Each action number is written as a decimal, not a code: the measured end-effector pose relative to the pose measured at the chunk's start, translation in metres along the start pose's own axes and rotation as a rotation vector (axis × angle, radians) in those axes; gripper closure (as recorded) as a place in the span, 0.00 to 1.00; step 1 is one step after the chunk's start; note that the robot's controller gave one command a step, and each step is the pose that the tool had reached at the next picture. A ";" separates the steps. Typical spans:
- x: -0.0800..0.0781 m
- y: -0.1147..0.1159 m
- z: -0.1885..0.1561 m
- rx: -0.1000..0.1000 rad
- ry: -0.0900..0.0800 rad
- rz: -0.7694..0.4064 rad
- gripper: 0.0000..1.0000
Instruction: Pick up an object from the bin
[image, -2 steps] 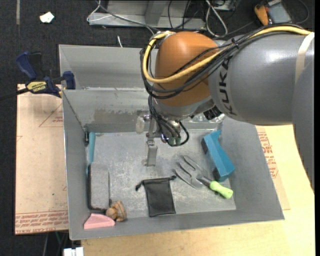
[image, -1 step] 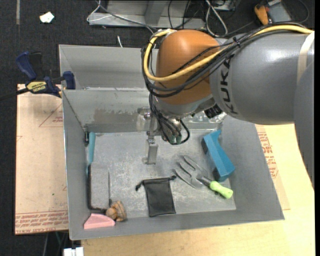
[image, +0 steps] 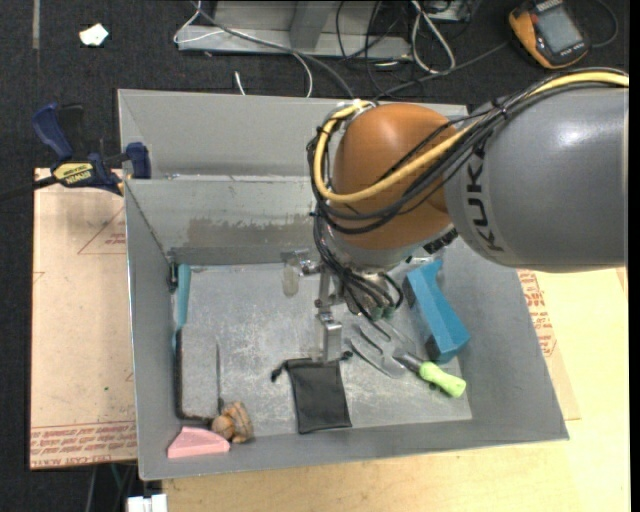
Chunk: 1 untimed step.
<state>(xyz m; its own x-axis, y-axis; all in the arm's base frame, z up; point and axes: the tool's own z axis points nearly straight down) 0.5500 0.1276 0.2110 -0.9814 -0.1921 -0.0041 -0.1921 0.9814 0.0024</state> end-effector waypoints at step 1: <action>0.015 -0.015 -0.008 0.000 0.002 -0.057 0.00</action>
Offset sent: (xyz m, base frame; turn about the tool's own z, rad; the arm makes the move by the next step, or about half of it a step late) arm -0.0315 -0.0631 -0.1056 -0.1775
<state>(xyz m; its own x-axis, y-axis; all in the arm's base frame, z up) 0.5383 0.1095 0.2184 -0.9687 -0.2481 -0.0024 -0.2481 0.9687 0.0023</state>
